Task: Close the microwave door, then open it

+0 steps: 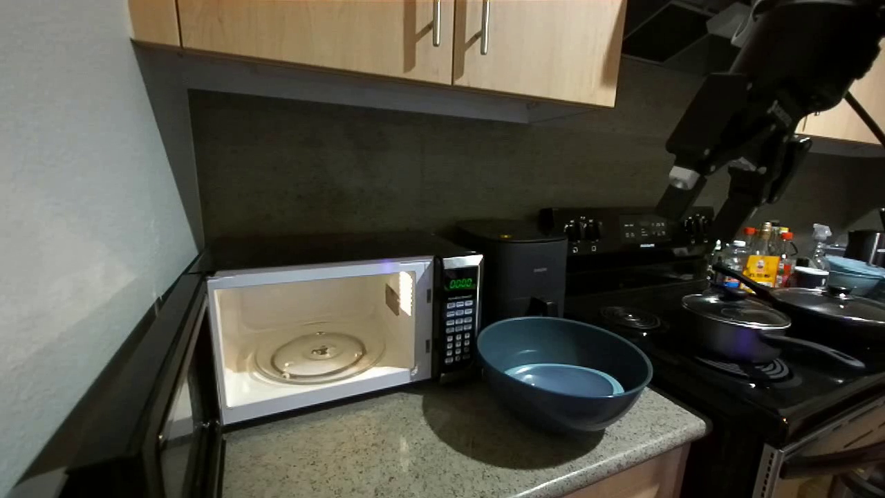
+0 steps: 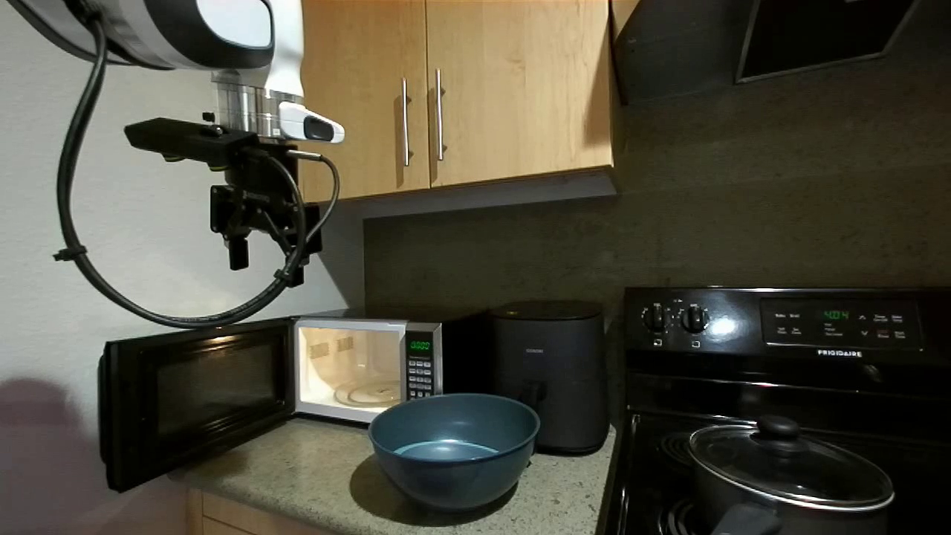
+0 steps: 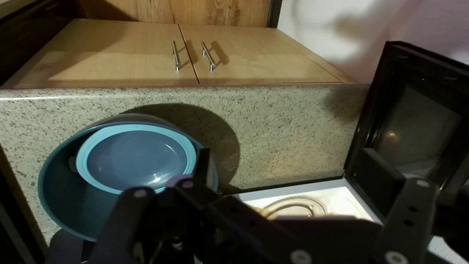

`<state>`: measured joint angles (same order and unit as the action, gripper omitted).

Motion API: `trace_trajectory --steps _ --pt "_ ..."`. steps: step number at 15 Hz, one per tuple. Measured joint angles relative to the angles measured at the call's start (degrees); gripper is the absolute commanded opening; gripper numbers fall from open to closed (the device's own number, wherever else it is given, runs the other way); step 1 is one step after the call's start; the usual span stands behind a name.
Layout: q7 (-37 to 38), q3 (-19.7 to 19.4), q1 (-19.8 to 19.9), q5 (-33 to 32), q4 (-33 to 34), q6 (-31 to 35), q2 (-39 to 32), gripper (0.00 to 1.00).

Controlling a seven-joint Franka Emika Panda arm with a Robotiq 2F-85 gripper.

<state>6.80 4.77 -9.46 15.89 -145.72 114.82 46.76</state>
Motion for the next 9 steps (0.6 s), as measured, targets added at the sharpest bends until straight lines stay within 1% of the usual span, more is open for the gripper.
trace_trajectory --steps 2,4,7,9 --pt "-0.21 1.40 -0.40 -0.01 0.00 -0.09 -0.34 1.00" --pt "-0.31 4.20 -1.88 -0.02 0.10 -0.04 -1.15 1.00" --pt "-0.67 8.98 -5.92 -0.02 1.11 0.24 -3.08 1.00" --pt "-1.47 11.39 -9.31 0.22 2.03 1.68 -4.75 1.00"
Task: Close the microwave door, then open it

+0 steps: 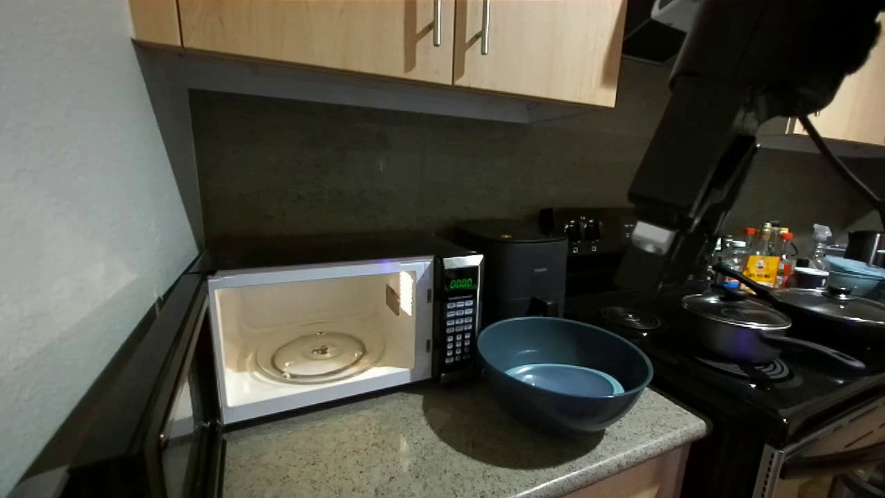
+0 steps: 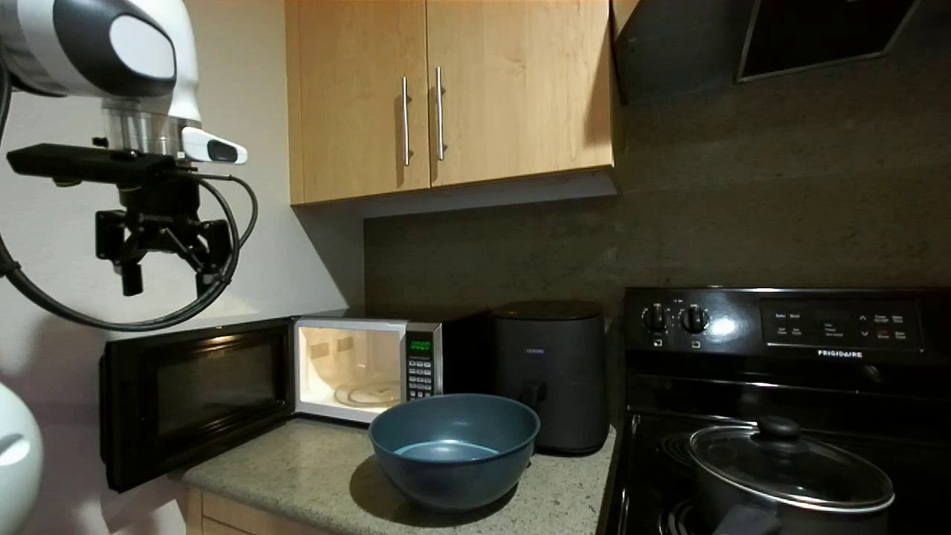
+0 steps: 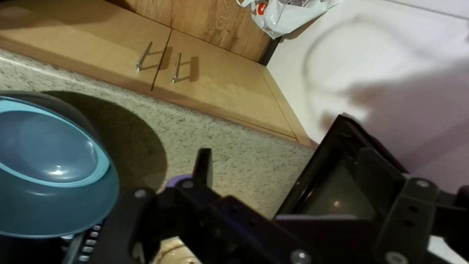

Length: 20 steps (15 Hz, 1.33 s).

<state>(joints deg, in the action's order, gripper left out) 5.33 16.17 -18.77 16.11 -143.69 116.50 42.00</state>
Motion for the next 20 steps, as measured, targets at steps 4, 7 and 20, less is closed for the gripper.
trace_trajectory --steps 4,7,20 --pt "-3.72 0.88 -5.19 0.73 1.30 2.34 -2.78 1.00" --pt "-3.71 0.83 -4.93 0.73 1.29 2.33 -2.75 1.00" --pt "0.86 5.75 -10.18 9.80 1.22 40.54 -18.44 1.00"
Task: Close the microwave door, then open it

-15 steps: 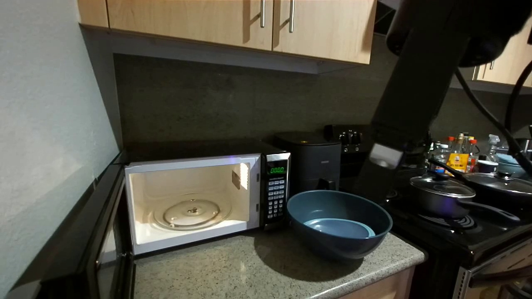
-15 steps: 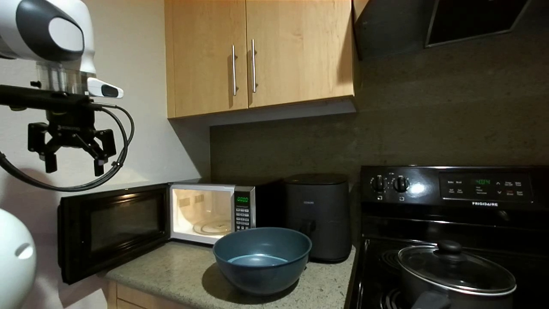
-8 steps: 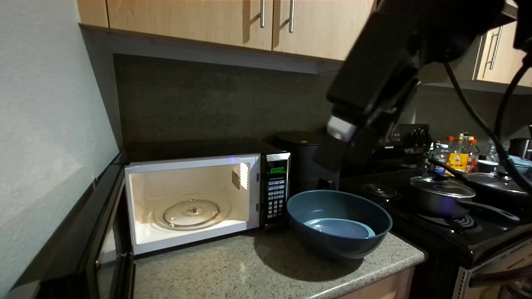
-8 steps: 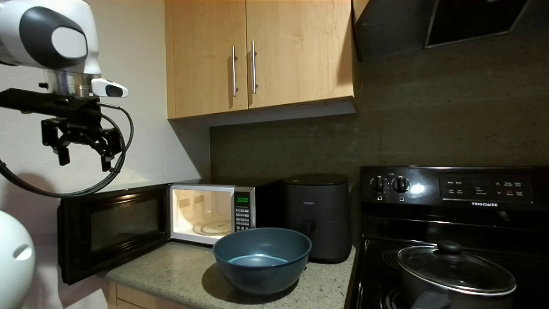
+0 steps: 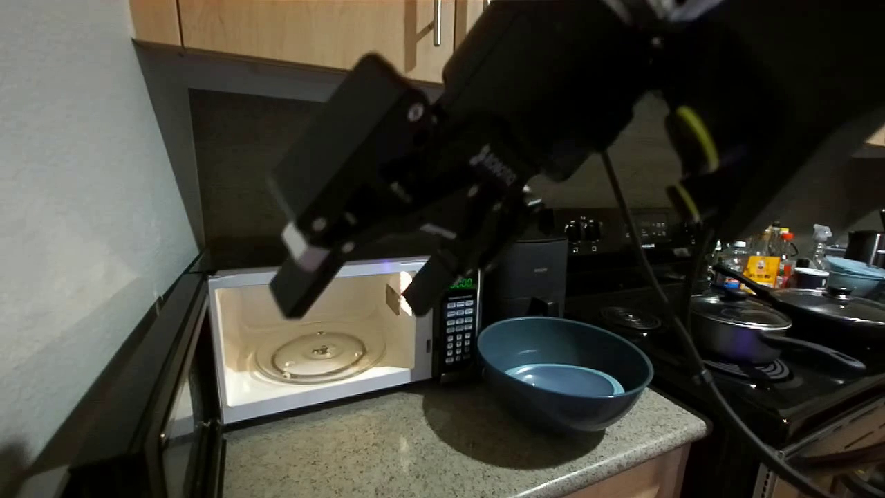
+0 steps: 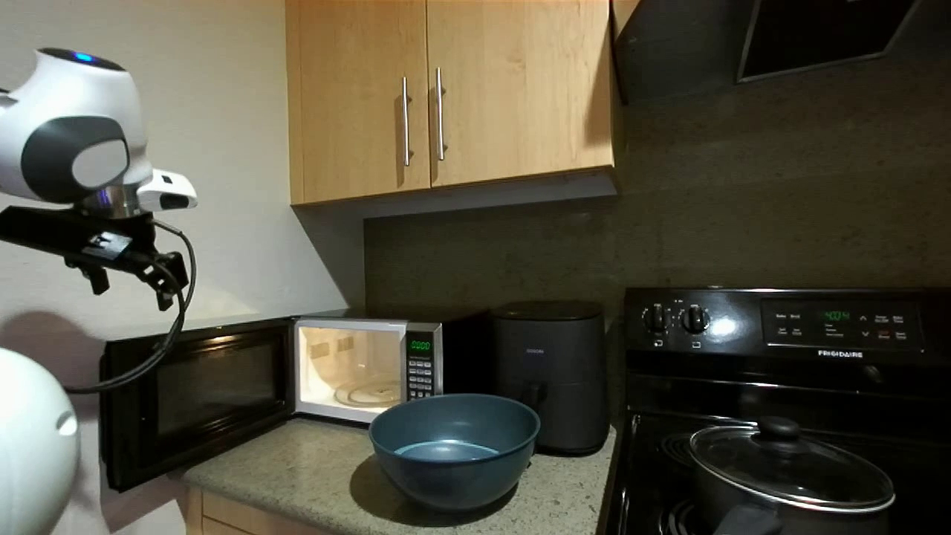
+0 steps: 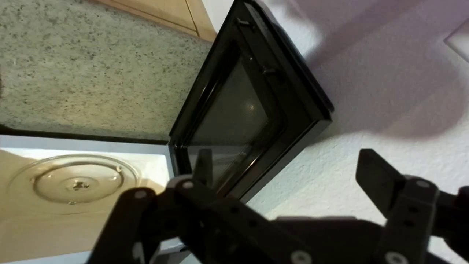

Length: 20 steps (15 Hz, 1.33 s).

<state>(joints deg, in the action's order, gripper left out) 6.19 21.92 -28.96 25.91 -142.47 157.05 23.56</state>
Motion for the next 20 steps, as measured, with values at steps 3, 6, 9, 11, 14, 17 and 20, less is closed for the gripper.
trace_trajectory --steps 3,6,9,11,14,17,20 --pt "0.03 0.27 -0.10 -0.29 1.65 0.40 -4.81 1.00" --pt "0.03 0.22 -0.06 -0.32 2.39 0.43 -5.64 1.00" --pt "2.33 0.33 1.13 -2.07 2.42 0.43 -5.87 1.00" --pt "5.88 0.97 3.29 -5.48 2.56 1.12 -7.21 1.00" --pt "9.74 2.36 6.01 -10.48 3.93 3.62 -11.69 1.00" --pt "13.44 3.47 7.51 -15.98 6.46 5.75 -16.35 1.00" --pt "14.82 3.92 8.17 -17.79 8.23 5.80 -18.50 1.00"
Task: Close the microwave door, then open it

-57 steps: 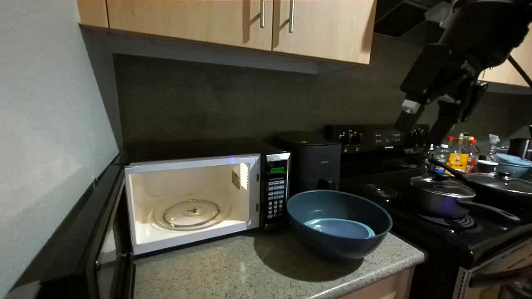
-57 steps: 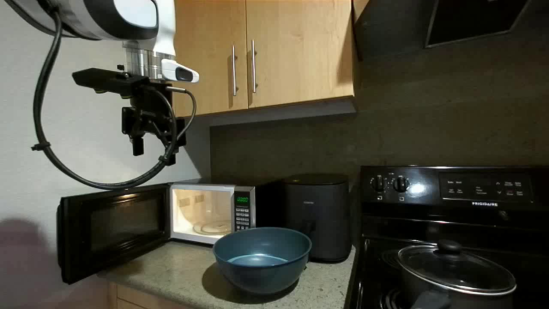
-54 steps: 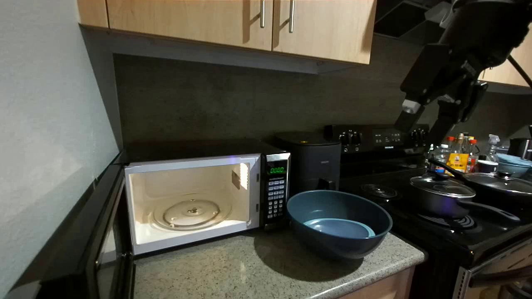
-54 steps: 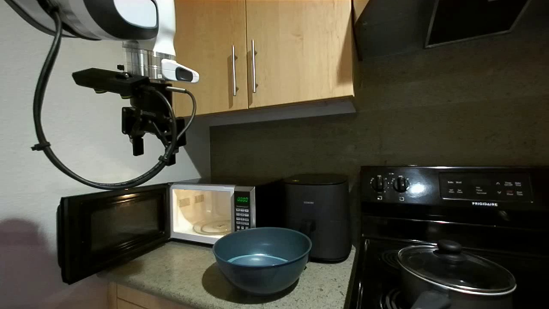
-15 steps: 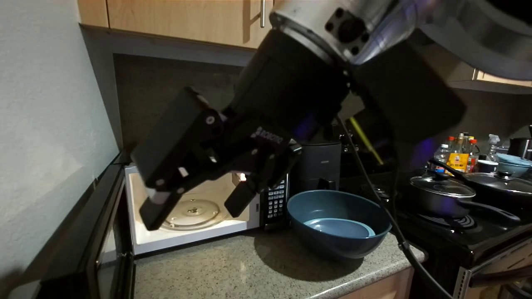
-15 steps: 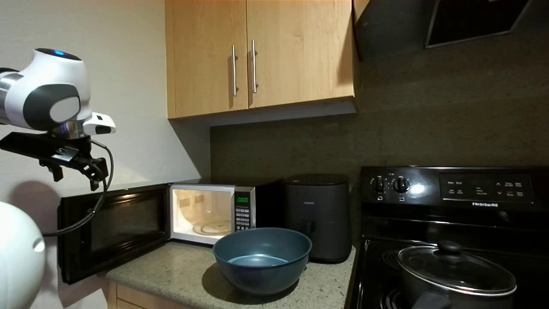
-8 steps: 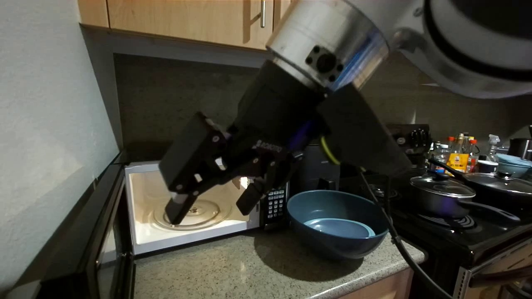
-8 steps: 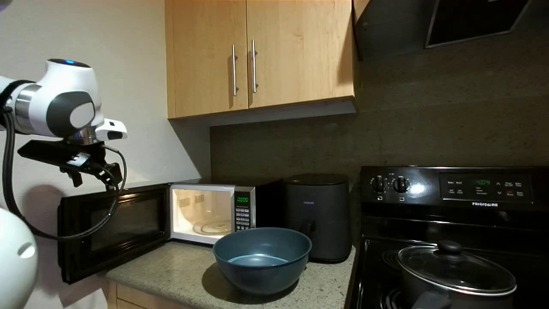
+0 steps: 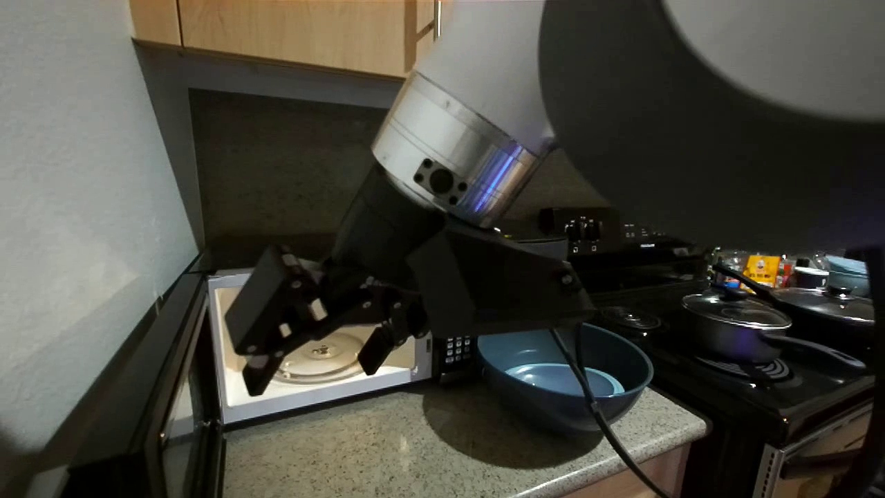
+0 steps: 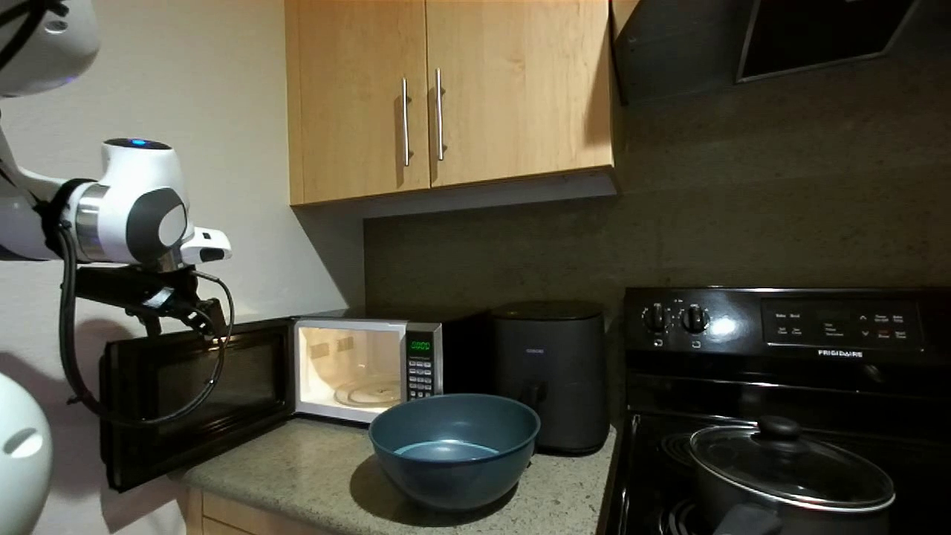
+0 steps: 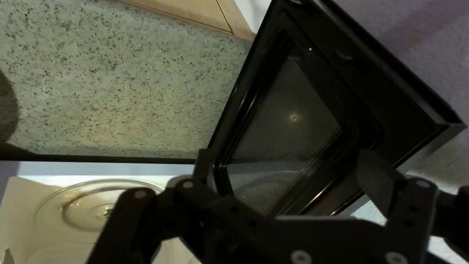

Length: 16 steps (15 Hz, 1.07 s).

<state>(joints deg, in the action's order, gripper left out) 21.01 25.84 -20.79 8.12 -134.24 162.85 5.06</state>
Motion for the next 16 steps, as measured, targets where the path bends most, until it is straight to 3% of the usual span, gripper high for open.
trace_trajectory --steps 5,12,16 --pt "-1.11 -0.23 -2.16 3.55 0.68 0.52 -0.06 1.00" --pt "-6.43 -0.46 -4.79 14.50 1.14 4.60 -0.61 1.00" --pt "-6.45 -0.93 -4.78 14.82 1.14 4.42 -0.88 1.00"
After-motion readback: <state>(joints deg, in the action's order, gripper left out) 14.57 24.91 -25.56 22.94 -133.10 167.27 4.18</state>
